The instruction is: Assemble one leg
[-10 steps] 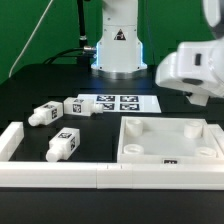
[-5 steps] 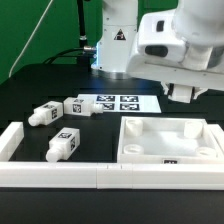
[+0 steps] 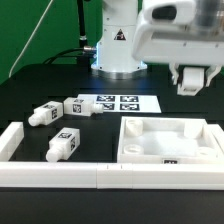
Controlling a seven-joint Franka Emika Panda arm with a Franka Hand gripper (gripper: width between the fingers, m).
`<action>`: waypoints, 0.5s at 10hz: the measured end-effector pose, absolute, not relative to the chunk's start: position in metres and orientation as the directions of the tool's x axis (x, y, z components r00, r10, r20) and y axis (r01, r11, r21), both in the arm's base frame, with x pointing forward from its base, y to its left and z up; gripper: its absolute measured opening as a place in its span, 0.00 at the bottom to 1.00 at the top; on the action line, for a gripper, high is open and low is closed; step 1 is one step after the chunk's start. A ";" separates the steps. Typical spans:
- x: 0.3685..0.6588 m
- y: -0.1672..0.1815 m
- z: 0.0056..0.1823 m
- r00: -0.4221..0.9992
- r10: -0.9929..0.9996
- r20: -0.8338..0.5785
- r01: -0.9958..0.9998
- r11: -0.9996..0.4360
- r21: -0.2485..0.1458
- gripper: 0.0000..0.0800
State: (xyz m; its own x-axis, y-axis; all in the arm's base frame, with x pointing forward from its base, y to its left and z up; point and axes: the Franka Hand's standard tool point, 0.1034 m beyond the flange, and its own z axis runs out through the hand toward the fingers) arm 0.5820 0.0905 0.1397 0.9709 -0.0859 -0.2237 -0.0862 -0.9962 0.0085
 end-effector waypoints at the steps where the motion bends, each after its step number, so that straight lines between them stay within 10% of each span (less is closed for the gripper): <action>1: 0.583 0.092 0.148 0.982 -0.088 -0.169 -0.084 -0.996 0.032 0.36; 5: 0.590 0.101 0.124 0.986 -0.069 0.153 -0.066 -0.997 -0.028 0.36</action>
Offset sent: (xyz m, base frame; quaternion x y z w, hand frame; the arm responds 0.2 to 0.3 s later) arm 0.0000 0.0000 0.0000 0.0000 0.1938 0.0000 0.9810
